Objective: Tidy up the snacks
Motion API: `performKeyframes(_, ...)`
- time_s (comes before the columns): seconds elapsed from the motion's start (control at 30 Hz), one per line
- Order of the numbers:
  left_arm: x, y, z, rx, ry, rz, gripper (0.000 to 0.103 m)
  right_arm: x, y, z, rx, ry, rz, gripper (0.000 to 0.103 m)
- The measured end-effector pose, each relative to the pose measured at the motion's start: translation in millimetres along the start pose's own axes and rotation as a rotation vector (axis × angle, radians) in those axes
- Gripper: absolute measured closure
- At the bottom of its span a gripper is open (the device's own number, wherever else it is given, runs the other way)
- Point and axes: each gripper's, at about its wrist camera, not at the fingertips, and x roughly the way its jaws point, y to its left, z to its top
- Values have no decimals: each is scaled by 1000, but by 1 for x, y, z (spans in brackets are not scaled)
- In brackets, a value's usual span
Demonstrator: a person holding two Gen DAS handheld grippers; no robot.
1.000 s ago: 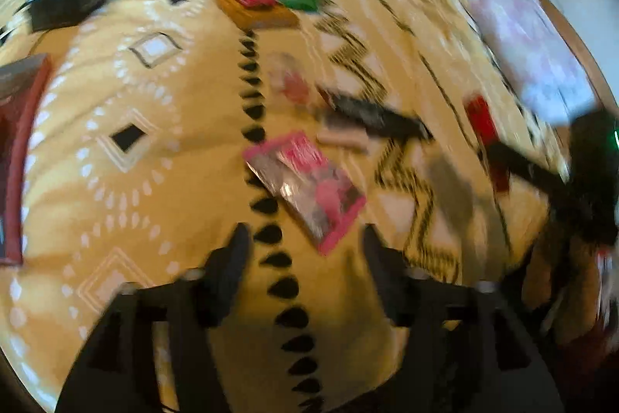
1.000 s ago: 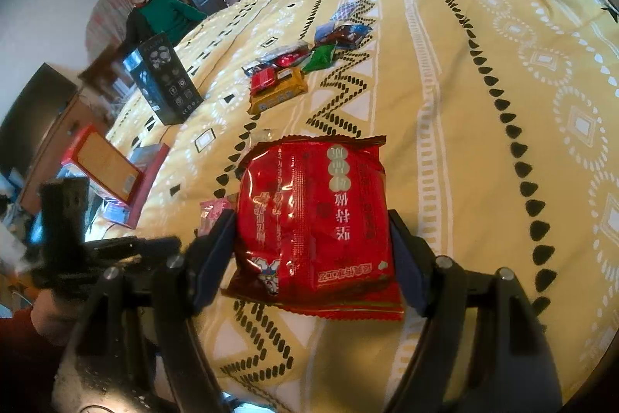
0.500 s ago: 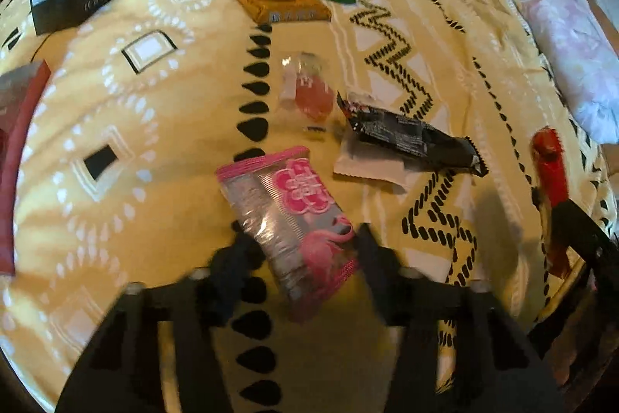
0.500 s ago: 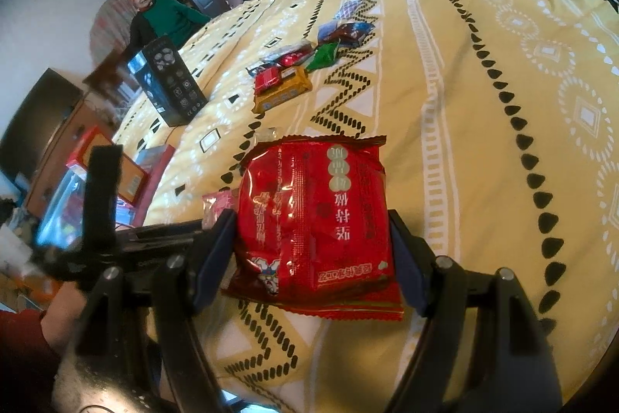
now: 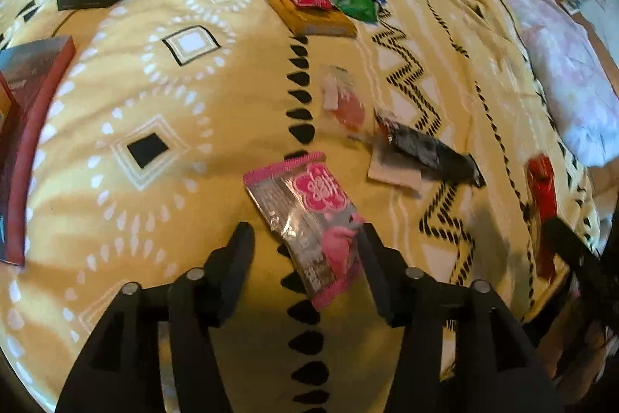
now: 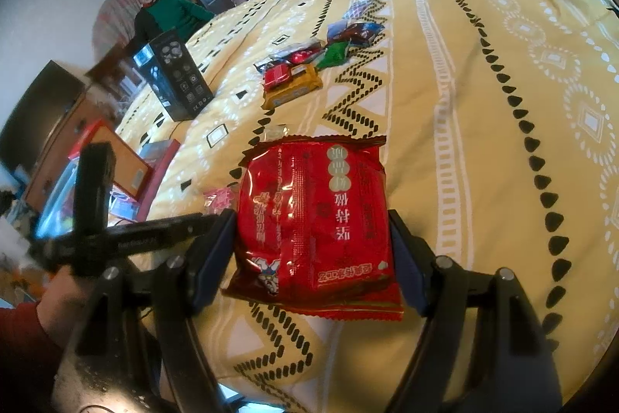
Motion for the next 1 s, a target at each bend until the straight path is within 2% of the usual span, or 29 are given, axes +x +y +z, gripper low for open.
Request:
performKeyframes(0.07,6,-9,2,8,8,22,32,1,0,0,3,2,2,27)
performKeyframes(0.13,15,-14,4,18,11,57,32,2,0,-1,8,2,4,27)
performKeyframes(0.2,23,-18,6,30,7,90,33,3,-1,-1,8,3,7,27)
performKeyframes(0.27,25,-23,6,91,-3,106,43,4,0,-1,5,6,12,27)
performKeyframes(0.33,25,-35,4,190,21,60,50,4,-1,0,4,6,13,27)
performKeyframes(0.4,20,-44,2,289,32,-37,55,4,-3,0,5,3,11,28)
performKeyframes(0.47,14,-50,0,370,17,-26,55,4,-4,0,10,-2,8,28)
performKeyframes(0.53,9,-48,3,366,6,-20,56,3,-6,1,17,-10,5,28)
performKeyframes(0.67,-15,-47,12,350,-77,55,56,0,0,6,-3,-27,-14,28)
performKeyframes(0.8,-47,-34,25,328,-163,150,56,-5,16,17,-53,-48,-27,28)
performKeyframes(1.0,-94,-20,36,313,-282,218,56,-18,53,40,-145,-93,-35,28)
